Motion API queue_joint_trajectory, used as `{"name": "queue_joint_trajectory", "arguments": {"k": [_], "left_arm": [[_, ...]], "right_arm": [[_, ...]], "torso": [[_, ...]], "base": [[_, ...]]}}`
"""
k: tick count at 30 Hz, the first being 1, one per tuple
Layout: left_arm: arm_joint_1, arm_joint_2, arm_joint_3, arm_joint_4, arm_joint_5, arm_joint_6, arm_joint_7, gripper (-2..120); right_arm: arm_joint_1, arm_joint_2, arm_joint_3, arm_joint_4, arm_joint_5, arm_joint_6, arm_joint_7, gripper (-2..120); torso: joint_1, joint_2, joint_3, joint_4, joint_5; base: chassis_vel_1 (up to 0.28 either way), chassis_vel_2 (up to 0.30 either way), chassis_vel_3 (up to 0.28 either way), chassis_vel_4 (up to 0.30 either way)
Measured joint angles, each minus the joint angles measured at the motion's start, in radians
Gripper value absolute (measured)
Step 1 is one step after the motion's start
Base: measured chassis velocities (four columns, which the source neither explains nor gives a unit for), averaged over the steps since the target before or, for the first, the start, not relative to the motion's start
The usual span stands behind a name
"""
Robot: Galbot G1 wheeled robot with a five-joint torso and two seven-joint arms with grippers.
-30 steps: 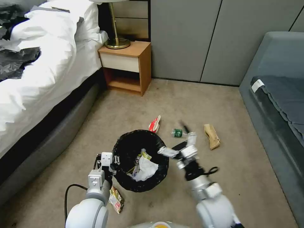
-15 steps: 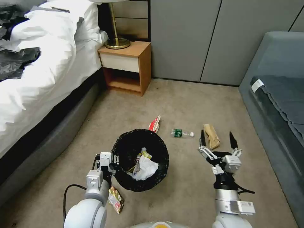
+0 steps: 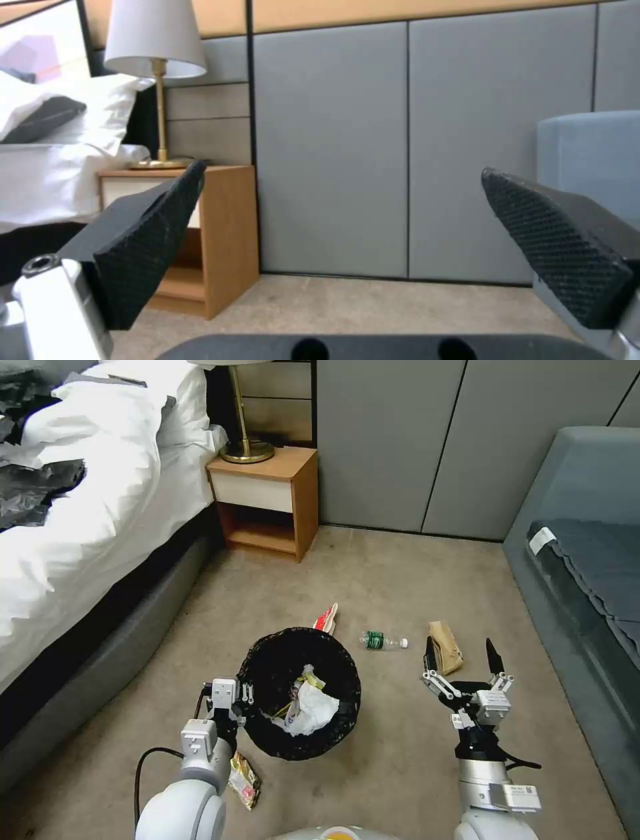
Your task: Pick up the trash bin, then pick up the garbage from the floor and place it into the trash bin.
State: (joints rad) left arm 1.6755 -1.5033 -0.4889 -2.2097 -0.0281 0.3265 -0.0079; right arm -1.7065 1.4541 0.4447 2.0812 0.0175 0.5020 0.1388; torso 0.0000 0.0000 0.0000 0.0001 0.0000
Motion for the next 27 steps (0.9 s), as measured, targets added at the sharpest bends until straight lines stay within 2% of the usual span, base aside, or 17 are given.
{"name": "queue_joint_trajectory", "arguments": {"k": [17,27], "left_arm": [[0.004,0.005,-0.001,0.000,0.000,-0.011,0.002,0],[0.001,0.006,-0.001,0.000,0.001,-0.016,0.003,0]], "right_arm": [[0.003,-0.007,0.012,-0.004,-0.001,-0.008,-0.023,100],[0.010,-0.010,0.017,-0.002,0.003,-0.008,-0.025,100]], "torso": [[0.000,0.000,0.000,-0.0001,0.0000],[0.000,0.000,0.000,-0.0002,-0.0004]], "base": [[-0.013,0.010,0.012,-0.009],[-0.183,0.181,0.196,-0.204]]}}
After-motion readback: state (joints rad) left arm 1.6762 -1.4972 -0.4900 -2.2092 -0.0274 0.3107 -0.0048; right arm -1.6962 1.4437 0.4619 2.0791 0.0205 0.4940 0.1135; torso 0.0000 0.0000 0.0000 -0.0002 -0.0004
